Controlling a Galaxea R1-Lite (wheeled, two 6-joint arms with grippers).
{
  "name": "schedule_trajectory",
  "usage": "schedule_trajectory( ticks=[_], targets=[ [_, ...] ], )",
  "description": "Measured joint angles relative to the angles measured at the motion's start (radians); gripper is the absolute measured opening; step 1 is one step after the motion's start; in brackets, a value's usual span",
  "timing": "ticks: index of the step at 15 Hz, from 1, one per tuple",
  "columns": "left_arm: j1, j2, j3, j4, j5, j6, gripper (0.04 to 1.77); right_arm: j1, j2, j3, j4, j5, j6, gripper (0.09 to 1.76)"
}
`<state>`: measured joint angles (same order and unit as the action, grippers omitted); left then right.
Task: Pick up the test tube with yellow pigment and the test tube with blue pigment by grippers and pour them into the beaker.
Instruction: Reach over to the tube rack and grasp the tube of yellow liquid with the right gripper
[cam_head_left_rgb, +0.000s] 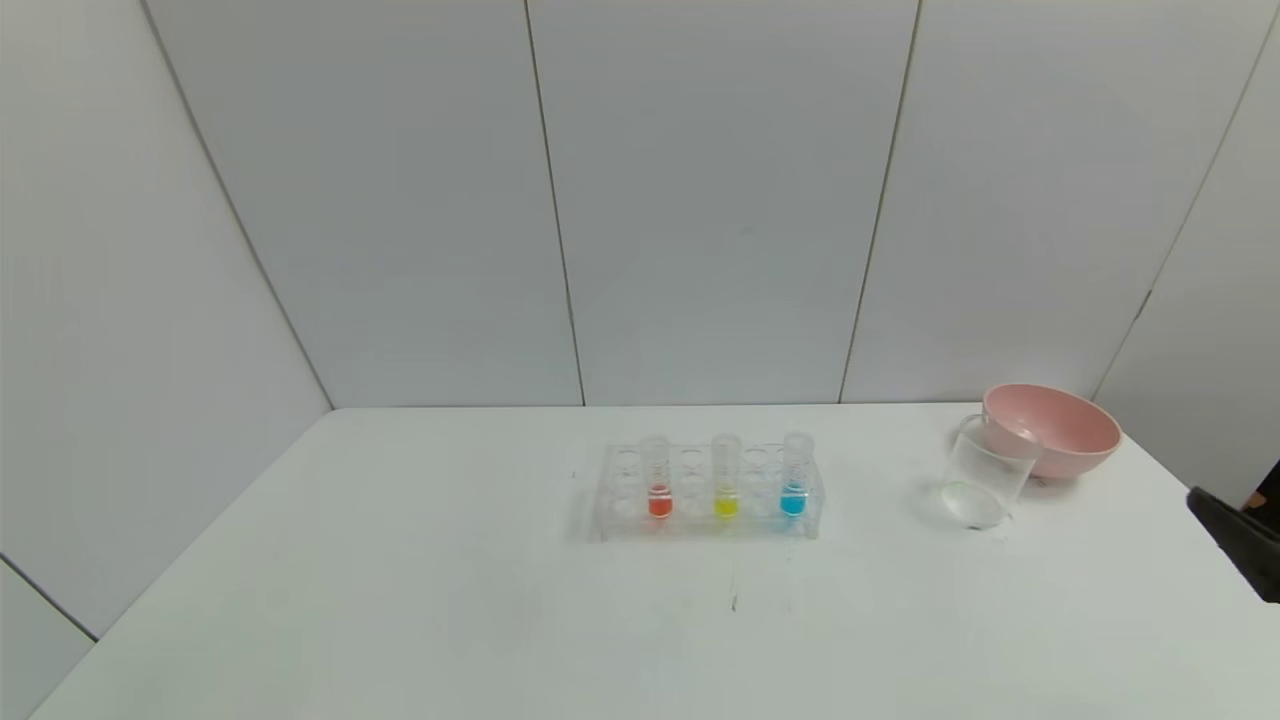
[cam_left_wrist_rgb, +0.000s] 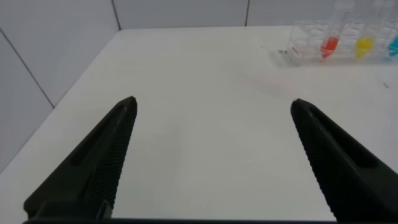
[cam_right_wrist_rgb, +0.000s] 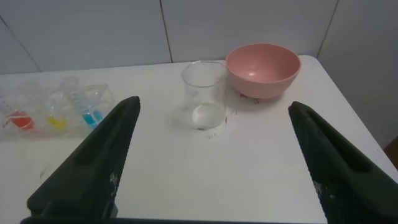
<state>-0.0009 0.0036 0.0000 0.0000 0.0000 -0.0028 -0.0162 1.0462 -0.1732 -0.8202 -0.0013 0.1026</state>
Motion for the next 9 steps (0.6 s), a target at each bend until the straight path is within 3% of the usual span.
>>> schedule_trajectory(
  ticks=[2,4,9],
  targets=[
    [0.0,0.0,0.0,0.0,0.0,0.0,1.76,0.013,0.144,0.0,-0.128,-0.018,-0.001,1.71],
    [0.001,0.0,0.0,0.0,0.0,0.0,1.76,0.082,0.241,-0.001,-0.181,-0.087,-0.001,1.71],
    [0.001,0.0,0.0,0.0,0.0,0.0,1.76,0.405,0.393,-0.07,-0.198,-0.382,0.034,1.71]
  ],
)
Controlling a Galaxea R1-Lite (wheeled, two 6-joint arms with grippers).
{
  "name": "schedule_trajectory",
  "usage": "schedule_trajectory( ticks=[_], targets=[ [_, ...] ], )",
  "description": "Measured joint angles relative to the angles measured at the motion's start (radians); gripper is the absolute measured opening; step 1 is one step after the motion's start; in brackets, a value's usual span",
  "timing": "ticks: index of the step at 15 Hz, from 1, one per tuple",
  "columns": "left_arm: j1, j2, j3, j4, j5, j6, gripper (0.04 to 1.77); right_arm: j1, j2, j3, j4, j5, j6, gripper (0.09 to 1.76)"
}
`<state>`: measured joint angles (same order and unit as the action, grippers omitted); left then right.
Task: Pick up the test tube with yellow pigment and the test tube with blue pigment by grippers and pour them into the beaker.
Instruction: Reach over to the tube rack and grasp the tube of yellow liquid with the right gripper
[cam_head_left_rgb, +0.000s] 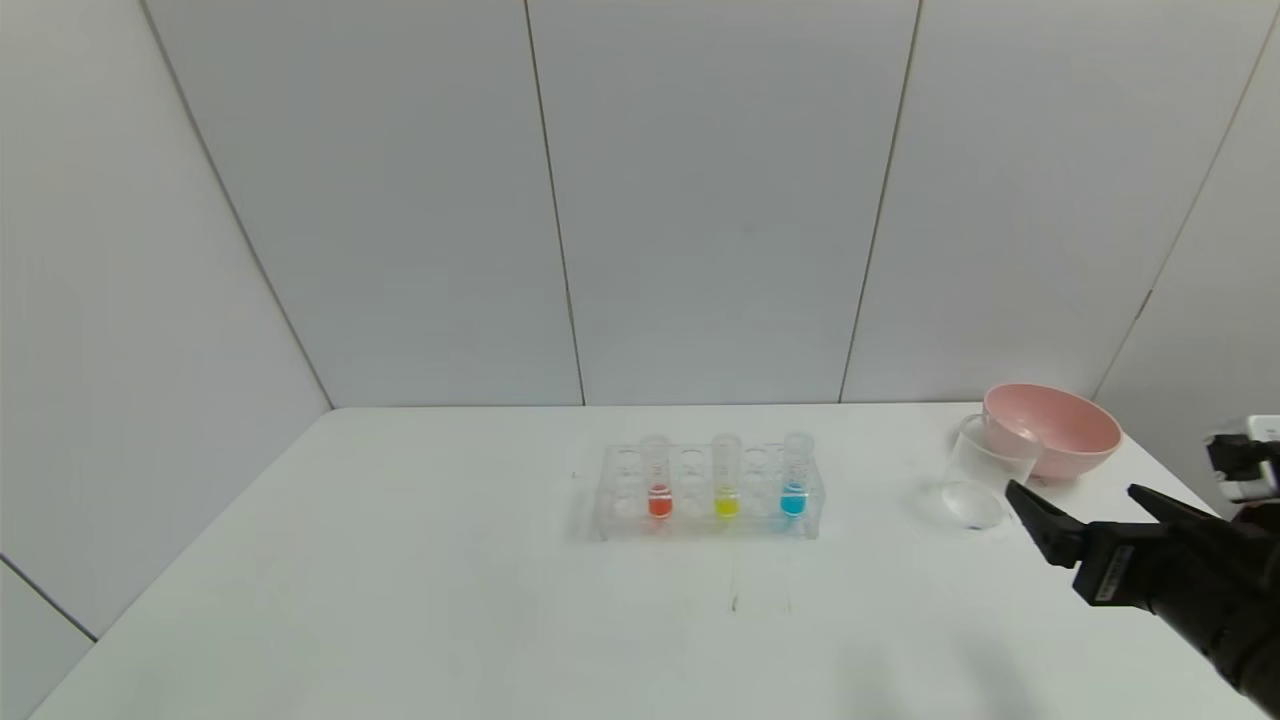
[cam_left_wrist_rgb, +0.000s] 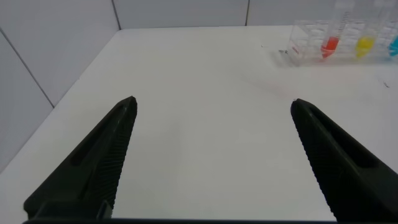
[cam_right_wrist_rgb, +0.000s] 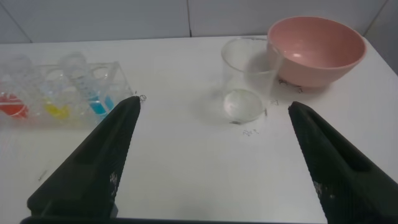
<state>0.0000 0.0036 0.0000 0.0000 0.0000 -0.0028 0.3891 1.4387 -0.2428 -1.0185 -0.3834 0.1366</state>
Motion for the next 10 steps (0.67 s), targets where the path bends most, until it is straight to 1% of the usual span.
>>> schedule_trajectory(
  ticks=[2,5,7,10],
  targets=[
    [0.0,0.0,0.0,0.0,0.0,0.0,1.76,0.133,0.07,-0.057,-0.003,-0.11,0.024,1.71],
    [-0.001,0.0,0.0,0.0,0.0,0.0,1.76,0.3,0.195,-0.158,-0.007,-0.235,0.062,1.71],
    [0.0,0.0,0.0,0.0,0.0,0.0,1.76,0.389,0.282,-0.233,-0.007,-0.293,0.071,1.71],
    [0.0,0.0,0.0,0.0,0.0,0.0,1.76,0.474,0.396,-0.354,-0.004,-0.351,0.073,1.71]
  ],
)
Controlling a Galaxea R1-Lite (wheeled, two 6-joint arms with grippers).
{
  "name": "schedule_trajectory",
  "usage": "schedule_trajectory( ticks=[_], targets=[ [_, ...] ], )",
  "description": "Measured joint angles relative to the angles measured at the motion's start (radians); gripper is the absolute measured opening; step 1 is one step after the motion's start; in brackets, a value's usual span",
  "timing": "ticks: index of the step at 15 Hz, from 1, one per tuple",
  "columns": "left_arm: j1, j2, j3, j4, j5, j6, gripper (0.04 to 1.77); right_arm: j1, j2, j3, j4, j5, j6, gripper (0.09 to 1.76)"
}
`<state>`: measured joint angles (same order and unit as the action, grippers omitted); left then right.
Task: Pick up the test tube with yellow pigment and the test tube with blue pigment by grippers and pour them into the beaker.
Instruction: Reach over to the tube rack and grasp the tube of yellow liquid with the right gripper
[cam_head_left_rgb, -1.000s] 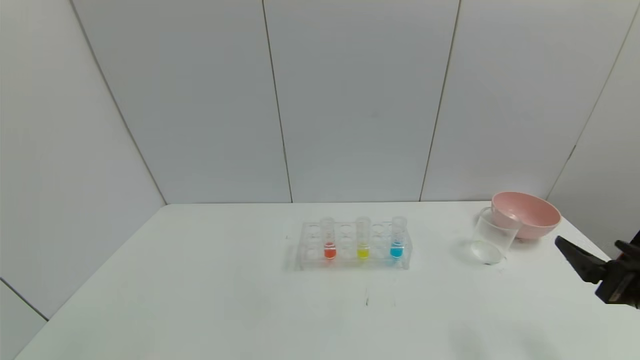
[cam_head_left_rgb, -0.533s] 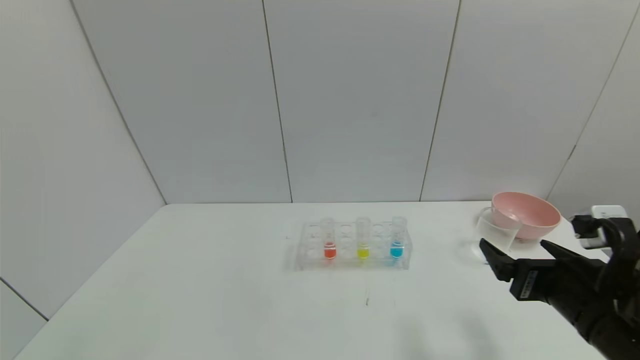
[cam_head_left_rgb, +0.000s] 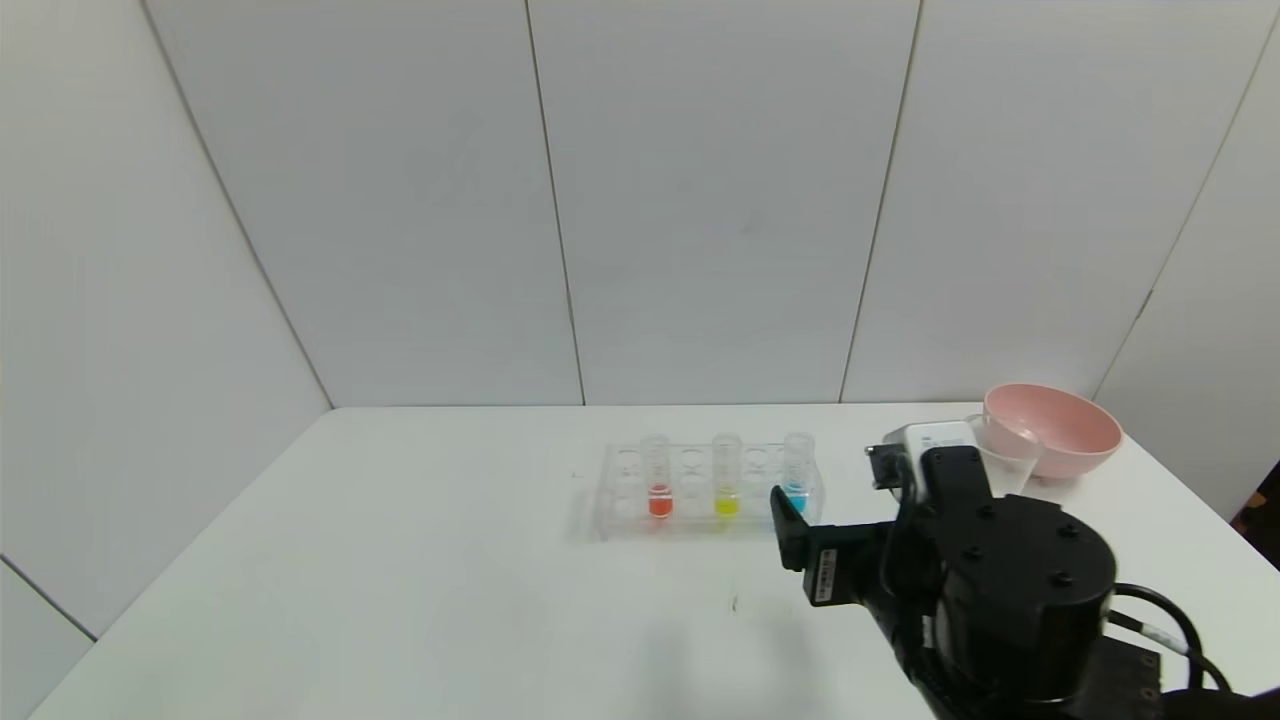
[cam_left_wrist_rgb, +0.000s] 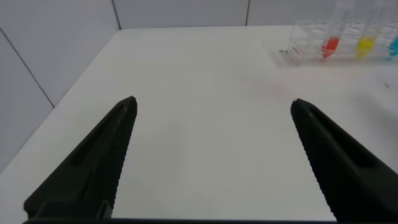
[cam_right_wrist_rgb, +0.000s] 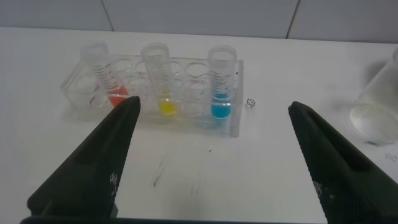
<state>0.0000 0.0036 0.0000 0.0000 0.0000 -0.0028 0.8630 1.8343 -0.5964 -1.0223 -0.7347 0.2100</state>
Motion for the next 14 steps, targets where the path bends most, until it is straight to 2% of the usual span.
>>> schedule_trajectory(
  ticks=[7,14],
  targets=[
    [0.0,0.0,0.0,0.0,0.0,0.0,1.76,0.078,0.194,-0.155,0.004,-0.077,0.003,1.71],
    [0.0,0.0,0.0,0.0,0.0,0.0,1.76,0.058,0.28,-0.261,0.017,-0.08,0.002,1.71]
  ],
)
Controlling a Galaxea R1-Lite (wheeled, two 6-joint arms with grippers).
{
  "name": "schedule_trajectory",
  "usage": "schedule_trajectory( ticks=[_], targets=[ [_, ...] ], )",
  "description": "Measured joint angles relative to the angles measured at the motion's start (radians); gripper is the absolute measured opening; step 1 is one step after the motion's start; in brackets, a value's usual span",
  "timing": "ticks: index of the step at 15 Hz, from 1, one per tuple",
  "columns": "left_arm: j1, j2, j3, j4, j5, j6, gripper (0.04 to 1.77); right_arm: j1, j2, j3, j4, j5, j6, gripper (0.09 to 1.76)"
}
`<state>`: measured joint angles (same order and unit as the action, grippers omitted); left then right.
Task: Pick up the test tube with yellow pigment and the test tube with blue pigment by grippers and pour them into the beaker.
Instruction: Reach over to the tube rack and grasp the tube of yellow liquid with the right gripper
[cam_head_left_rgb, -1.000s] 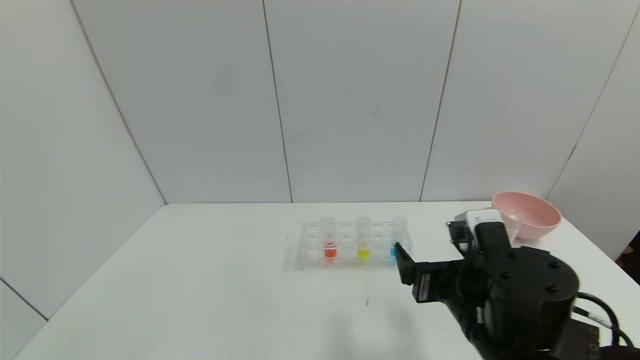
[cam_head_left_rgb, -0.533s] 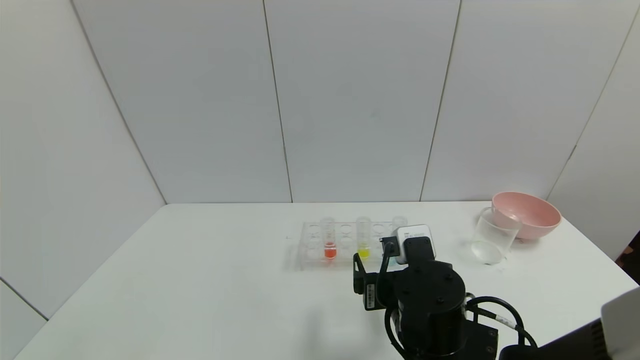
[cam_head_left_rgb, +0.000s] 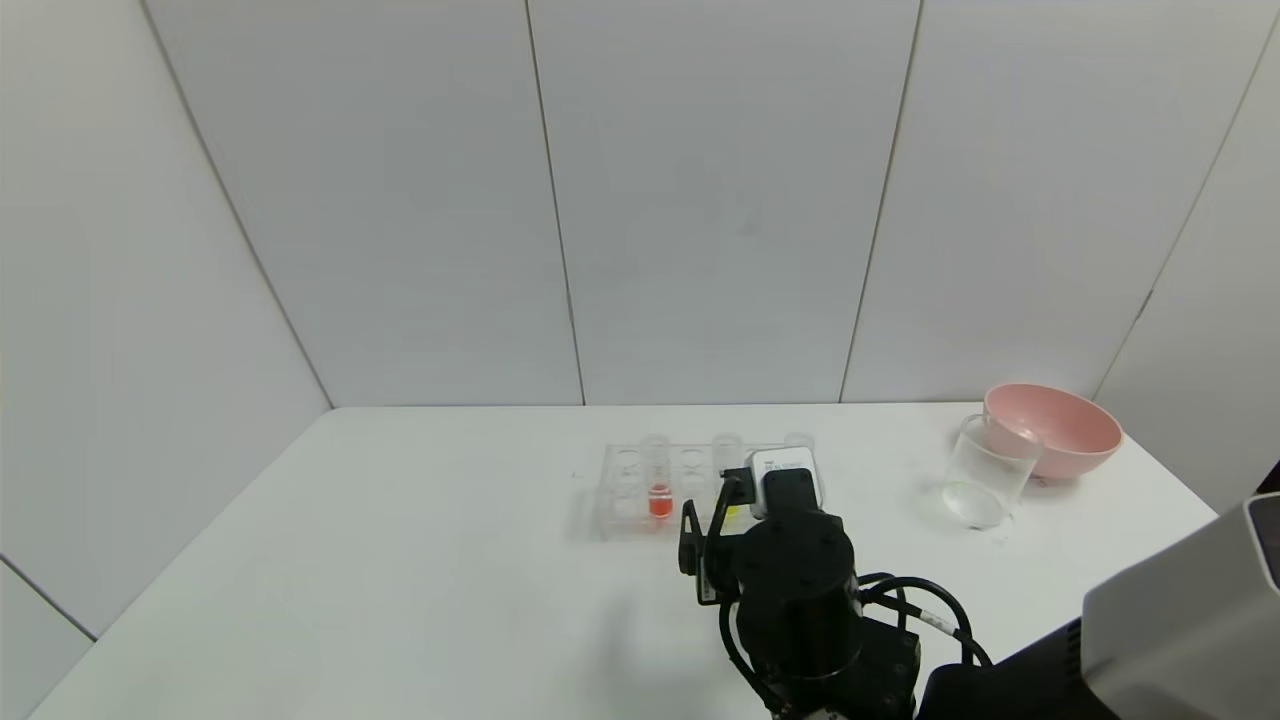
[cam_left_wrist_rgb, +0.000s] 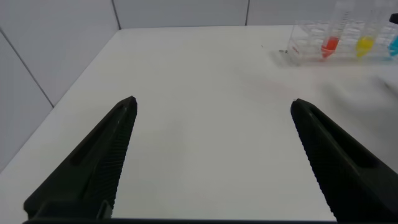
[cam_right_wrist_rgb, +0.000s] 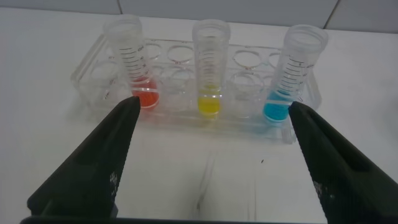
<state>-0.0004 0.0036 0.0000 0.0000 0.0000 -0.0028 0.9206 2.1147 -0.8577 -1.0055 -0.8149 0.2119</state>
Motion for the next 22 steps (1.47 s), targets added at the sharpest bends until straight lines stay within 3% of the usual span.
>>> schedule_trajectory(
  ticks=[10,22],
  targets=[
    [0.0,0.0,0.0,0.0,0.0,0.0,1.76,-0.087,0.147,-0.23,0.071,-0.005,-0.023,1.71],
    [0.0,0.0,0.0,0.0,0.0,0.0,1.76,-0.132,0.213,-0.326,0.062,0.019,-0.073,1.71]
  ],
)
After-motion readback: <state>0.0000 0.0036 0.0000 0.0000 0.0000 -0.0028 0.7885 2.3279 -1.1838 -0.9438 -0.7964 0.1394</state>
